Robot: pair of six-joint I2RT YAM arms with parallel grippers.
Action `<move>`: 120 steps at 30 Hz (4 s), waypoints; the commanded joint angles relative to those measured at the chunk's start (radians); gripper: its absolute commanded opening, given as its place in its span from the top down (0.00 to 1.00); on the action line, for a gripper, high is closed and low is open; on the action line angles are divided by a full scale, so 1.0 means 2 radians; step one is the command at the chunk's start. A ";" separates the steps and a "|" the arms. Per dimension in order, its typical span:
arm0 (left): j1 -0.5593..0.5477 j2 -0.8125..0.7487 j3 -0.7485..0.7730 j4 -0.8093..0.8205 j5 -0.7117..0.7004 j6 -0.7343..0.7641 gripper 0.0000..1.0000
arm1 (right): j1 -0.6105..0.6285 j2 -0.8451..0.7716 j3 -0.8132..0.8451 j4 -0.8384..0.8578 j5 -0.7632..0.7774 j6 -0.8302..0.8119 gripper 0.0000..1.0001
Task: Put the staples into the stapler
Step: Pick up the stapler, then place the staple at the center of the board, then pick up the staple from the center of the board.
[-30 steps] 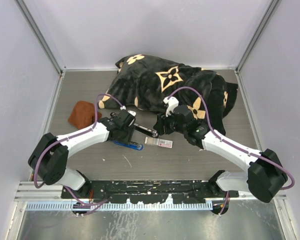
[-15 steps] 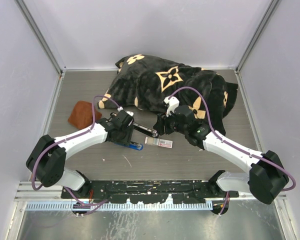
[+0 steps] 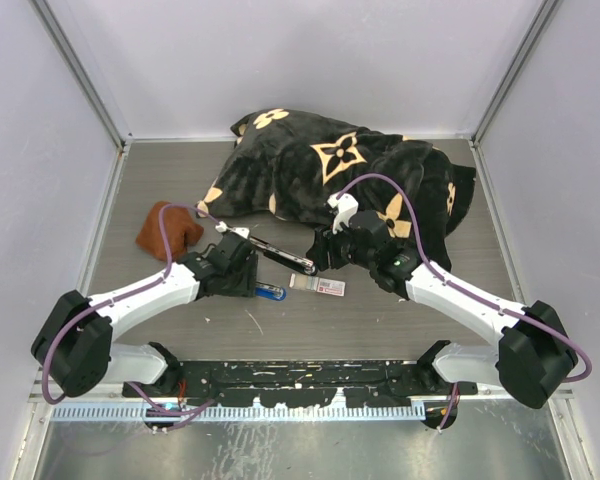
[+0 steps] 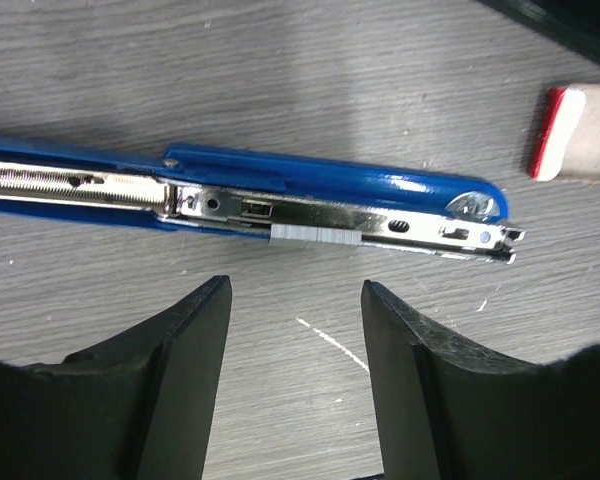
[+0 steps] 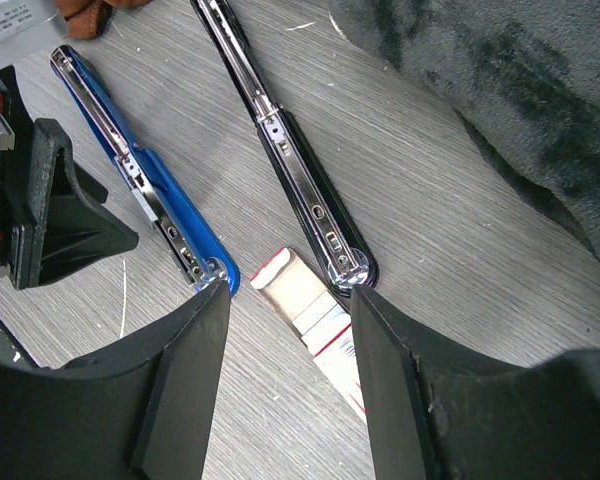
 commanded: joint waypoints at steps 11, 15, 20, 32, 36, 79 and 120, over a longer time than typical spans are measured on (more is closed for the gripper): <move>0.002 0.027 0.010 0.063 -0.008 -0.011 0.41 | -0.002 -0.021 0.002 0.028 -0.004 0.000 0.42; 0.002 0.029 0.008 0.071 -0.007 -0.008 0.44 | -0.002 -0.022 0.003 0.028 -0.006 0.000 0.42; 0.002 0.040 0.012 0.070 -0.013 -0.001 0.47 | -0.002 -0.024 0.002 0.027 -0.005 0.000 0.42; 0.003 0.043 0.005 0.085 -0.022 0.006 0.53 | -0.002 -0.027 0.001 0.027 -0.004 -0.001 0.42; 0.005 0.047 0.009 0.088 -0.022 0.017 0.57 | -0.002 -0.027 0.000 0.028 -0.005 -0.001 0.42; -0.110 0.105 0.089 -0.118 0.091 0.092 0.68 | -0.006 -0.043 -0.008 0.021 0.065 0.002 0.42; -0.118 0.124 0.089 -0.086 0.062 0.105 0.46 | -0.031 -0.085 -0.027 0.020 0.097 0.018 0.38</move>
